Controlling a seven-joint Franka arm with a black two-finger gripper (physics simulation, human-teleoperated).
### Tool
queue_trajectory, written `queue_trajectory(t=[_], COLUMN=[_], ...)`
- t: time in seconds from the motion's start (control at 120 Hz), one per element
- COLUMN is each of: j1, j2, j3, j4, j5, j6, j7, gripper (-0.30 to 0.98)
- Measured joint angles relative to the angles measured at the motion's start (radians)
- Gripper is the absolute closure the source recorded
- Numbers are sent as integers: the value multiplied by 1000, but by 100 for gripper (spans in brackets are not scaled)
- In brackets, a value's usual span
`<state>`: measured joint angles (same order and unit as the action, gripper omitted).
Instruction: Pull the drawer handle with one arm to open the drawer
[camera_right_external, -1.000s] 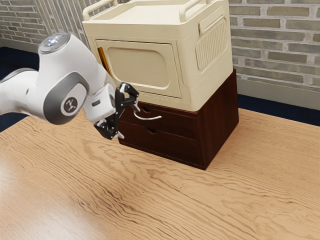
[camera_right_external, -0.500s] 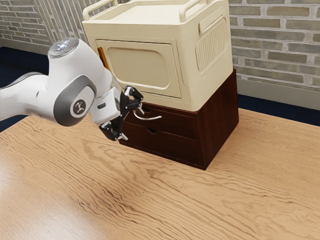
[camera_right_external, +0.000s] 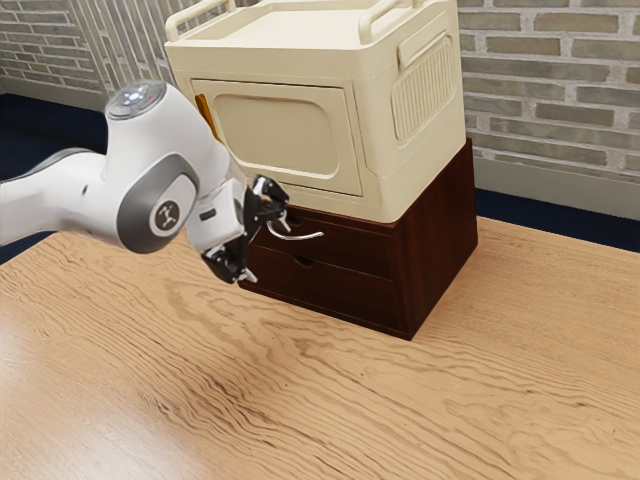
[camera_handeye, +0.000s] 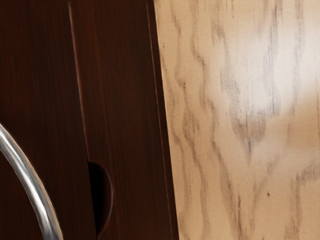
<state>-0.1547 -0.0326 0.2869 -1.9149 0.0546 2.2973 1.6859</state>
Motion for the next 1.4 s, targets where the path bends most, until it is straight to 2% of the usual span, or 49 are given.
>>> queue_trajectory(t=[0.683,1.133,1.4], j1=[5,4,-4], j2=[15,13,12], j3=[9,9,15], j4=[0,0,15], j5=[-16,-24,-47], j6=[14,21,13], j7=[13,15,13], gripper=[4,24,43])
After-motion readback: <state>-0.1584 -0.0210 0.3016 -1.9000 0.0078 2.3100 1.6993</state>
